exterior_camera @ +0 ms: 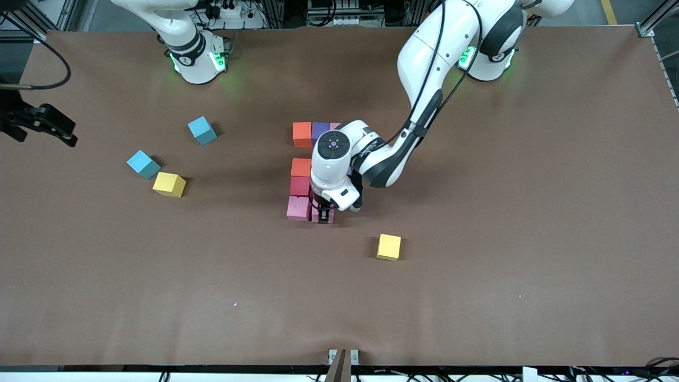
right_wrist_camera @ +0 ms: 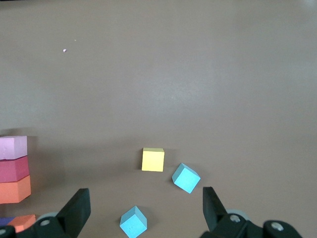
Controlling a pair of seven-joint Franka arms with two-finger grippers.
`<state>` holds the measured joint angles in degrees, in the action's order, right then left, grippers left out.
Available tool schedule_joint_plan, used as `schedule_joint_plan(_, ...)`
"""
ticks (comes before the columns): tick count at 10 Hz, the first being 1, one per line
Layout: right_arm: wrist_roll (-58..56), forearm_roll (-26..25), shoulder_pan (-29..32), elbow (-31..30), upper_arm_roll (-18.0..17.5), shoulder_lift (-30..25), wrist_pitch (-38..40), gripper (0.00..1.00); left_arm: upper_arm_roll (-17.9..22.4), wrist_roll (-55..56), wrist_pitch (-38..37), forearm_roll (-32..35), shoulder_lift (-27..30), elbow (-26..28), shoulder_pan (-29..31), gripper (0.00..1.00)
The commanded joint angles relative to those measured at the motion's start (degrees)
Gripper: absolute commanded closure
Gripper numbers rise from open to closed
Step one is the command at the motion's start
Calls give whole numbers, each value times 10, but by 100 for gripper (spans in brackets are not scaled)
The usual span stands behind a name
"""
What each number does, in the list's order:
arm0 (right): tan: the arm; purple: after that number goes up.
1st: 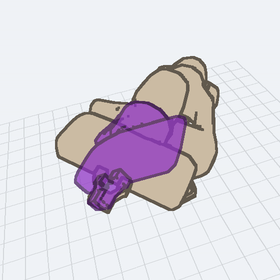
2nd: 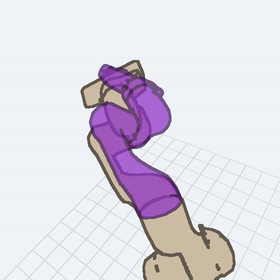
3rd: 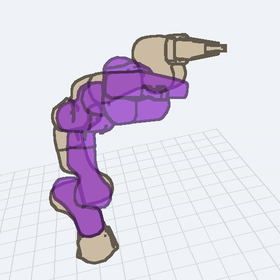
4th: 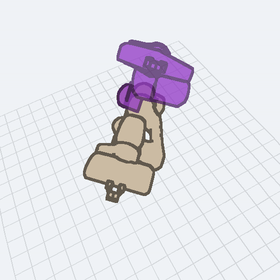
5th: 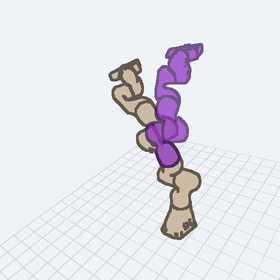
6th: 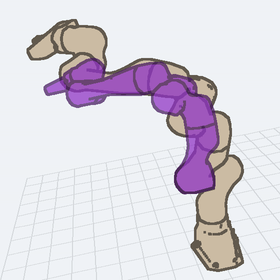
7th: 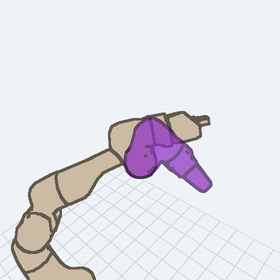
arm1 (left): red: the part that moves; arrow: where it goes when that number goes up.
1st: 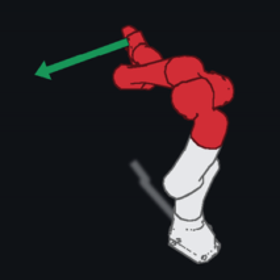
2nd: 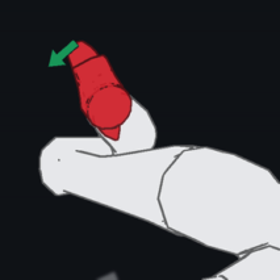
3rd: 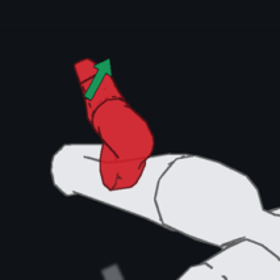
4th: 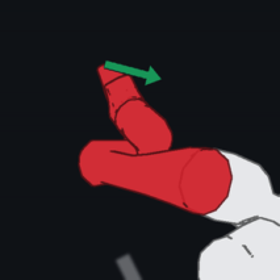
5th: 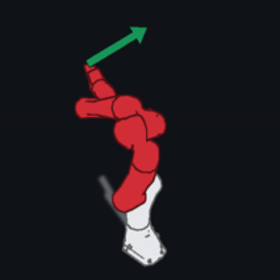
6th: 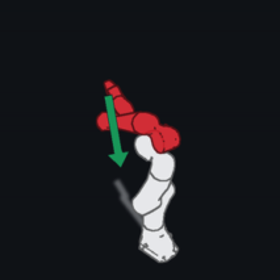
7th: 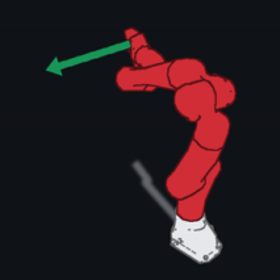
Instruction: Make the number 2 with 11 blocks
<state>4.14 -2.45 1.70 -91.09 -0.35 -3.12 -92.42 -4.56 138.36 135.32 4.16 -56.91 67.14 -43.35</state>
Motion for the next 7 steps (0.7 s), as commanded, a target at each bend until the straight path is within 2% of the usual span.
schedule_joint_plan(1, -21, 39, -4, 26, 37, 3, 32, 0, 10, 20, 3, -12, -12, -20, -8, 88)
schedule_joint_plan(7, -23, 39, -1, 52, 36, 5, 40, 0, 11, 18, 28, -12, -20, -20, -8, 86)
